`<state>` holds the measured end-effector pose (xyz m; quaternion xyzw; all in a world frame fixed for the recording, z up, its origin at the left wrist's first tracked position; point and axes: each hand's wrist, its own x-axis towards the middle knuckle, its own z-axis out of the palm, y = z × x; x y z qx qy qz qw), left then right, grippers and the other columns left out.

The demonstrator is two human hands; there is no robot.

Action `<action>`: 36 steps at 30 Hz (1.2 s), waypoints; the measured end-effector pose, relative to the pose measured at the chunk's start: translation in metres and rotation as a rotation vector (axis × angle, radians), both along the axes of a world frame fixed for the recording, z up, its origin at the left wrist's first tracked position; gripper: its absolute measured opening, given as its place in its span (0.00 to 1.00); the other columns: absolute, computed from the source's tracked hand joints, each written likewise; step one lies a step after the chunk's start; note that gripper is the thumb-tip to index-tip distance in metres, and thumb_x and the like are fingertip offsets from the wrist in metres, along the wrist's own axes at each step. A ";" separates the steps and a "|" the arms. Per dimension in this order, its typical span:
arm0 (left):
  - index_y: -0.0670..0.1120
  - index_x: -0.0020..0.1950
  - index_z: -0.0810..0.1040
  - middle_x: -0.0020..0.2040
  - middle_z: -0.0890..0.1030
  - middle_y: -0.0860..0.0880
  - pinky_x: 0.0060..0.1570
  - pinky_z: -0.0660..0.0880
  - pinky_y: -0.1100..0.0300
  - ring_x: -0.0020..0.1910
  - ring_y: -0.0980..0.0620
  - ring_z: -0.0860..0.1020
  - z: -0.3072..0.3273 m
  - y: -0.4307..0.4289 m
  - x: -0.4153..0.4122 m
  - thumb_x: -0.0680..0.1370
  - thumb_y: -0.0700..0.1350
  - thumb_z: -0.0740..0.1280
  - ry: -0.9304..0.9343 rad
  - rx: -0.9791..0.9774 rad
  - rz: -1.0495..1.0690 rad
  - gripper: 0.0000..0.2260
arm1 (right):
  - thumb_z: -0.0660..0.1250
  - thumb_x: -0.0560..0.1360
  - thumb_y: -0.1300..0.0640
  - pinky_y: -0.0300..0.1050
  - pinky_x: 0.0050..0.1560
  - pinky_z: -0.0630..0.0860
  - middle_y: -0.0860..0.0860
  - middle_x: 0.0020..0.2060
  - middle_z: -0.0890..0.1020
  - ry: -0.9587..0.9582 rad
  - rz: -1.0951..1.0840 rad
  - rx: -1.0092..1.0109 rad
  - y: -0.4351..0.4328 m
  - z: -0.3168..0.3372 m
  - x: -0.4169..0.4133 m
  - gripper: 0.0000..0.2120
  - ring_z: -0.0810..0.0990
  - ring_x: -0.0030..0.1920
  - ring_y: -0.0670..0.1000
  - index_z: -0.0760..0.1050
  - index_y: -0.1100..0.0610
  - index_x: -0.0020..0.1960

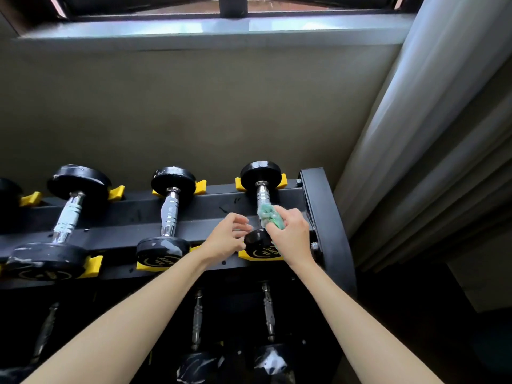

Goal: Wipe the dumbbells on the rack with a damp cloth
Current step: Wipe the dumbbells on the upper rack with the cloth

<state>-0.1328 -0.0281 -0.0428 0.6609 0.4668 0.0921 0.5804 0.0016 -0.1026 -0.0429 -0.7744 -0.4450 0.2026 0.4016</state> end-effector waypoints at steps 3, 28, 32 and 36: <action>0.44 0.59 0.68 0.59 0.76 0.41 0.53 0.75 0.58 0.56 0.48 0.75 -0.003 0.004 -0.011 0.73 0.24 0.55 -0.014 -0.060 0.202 0.21 | 0.63 0.75 0.60 0.35 0.44 0.63 0.53 0.50 0.69 -0.112 0.144 -0.025 0.006 0.002 -0.017 0.16 0.69 0.46 0.48 0.73 0.58 0.63; 0.42 0.63 0.67 0.52 0.77 0.43 0.50 0.77 0.53 0.46 0.46 0.77 -0.009 -0.005 -0.025 0.80 0.35 0.54 0.109 -0.138 0.284 0.13 | 0.67 0.71 0.65 0.44 0.41 0.65 0.56 0.41 0.70 -0.367 -0.163 0.025 -0.056 -0.023 -0.011 0.06 0.69 0.39 0.54 0.74 0.65 0.47; 0.42 0.63 0.67 0.53 0.77 0.43 0.50 0.77 0.54 0.46 0.47 0.77 -0.008 -0.006 -0.017 0.80 0.35 0.53 0.110 -0.134 0.268 0.13 | 0.60 0.75 0.63 0.38 0.42 0.61 0.55 0.46 0.70 0.236 -0.667 0.075 -0.044 -0.003 0.002 0.06 0.69 0.45 0.54 0.72 0.64 0.50; 0.41 0.64 0.67 0.55 0.78 0.40 0.48 0.77 0.57 0.50 0.47 0.78 -0.005 -0.007 -0.012 0.78 0.30 0.54 0.080 -0.163 0.229 0.16 | 0.60 0.75 0.61 0.41 0.37 0.72 0.55 0.44 0.76 0.449 -0.475 -0.026 -0.030 0.005 0.001 0.03 0.75 0.45 0.54 0.71 0.59 0.44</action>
